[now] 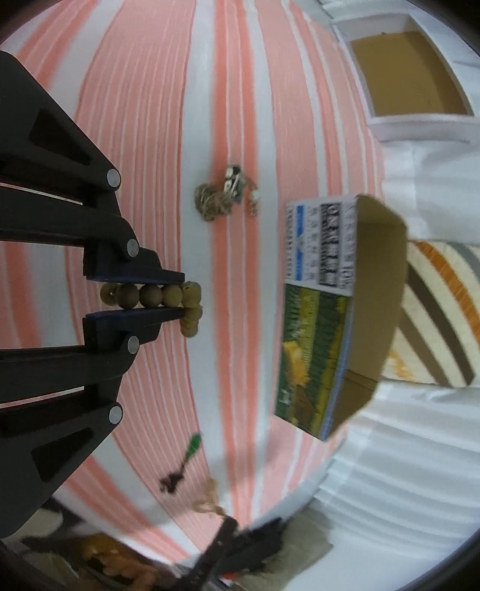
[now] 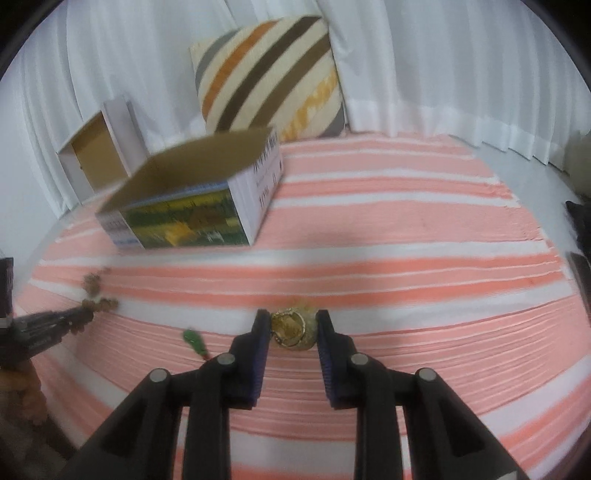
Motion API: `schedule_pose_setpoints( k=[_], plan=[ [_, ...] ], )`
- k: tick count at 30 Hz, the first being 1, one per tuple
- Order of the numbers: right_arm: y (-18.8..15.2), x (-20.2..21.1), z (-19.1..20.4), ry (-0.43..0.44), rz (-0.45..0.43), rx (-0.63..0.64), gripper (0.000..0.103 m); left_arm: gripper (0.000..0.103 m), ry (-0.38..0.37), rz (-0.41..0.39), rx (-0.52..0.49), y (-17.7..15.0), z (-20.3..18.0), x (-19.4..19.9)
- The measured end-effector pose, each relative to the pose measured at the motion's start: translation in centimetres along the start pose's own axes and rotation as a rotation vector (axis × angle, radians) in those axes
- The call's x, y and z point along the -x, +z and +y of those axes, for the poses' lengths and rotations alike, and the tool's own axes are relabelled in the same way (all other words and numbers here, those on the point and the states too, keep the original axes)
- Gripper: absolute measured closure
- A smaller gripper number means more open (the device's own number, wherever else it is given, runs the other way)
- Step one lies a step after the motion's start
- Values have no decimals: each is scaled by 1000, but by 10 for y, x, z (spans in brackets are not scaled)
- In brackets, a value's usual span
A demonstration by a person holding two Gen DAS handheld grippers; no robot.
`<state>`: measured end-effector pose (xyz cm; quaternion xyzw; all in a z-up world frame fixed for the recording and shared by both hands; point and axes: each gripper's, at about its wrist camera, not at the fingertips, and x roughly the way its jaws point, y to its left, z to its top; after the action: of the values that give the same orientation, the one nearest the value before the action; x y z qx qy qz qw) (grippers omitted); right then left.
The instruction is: Organize jewelry
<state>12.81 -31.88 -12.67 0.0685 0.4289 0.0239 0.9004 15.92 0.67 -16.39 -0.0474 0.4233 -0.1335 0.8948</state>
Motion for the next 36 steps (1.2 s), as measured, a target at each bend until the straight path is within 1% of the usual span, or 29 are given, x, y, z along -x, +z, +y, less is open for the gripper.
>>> schedule_pose_setpoints(
  k=[6,10,14,17,21,25,28,31,36],
  plan=[
    [10,24,9,45,-50,-7,78,94,-31,-42,23,23,-3,39],
    [21,37,25,81,-80,8,78,94,-44,-54,38,45,-3,60],
    [43,47,43,121,-110,30,78,94,-61,-71,59,76,-1,76],
    [64,49,55,156,-127,39,78,94,-58,-86,58,98,-4,80],
    [93,42,72,200,-138,41,78,94,-54,-94,61,128,-2,77],
    [125,28,91,247,-142,38,78,94,-31,-96,49,152,0,62],
    [145,14,107,257,-139,58,78,94,-20,-83,53,169,4,45],
    [163,-8,119,269,-119,64,78,94,-5,-79,56,181,6,32],
    [176,-40,133,262,-87,85,78,94,16,-54,65,192,12,3]
  ],
)
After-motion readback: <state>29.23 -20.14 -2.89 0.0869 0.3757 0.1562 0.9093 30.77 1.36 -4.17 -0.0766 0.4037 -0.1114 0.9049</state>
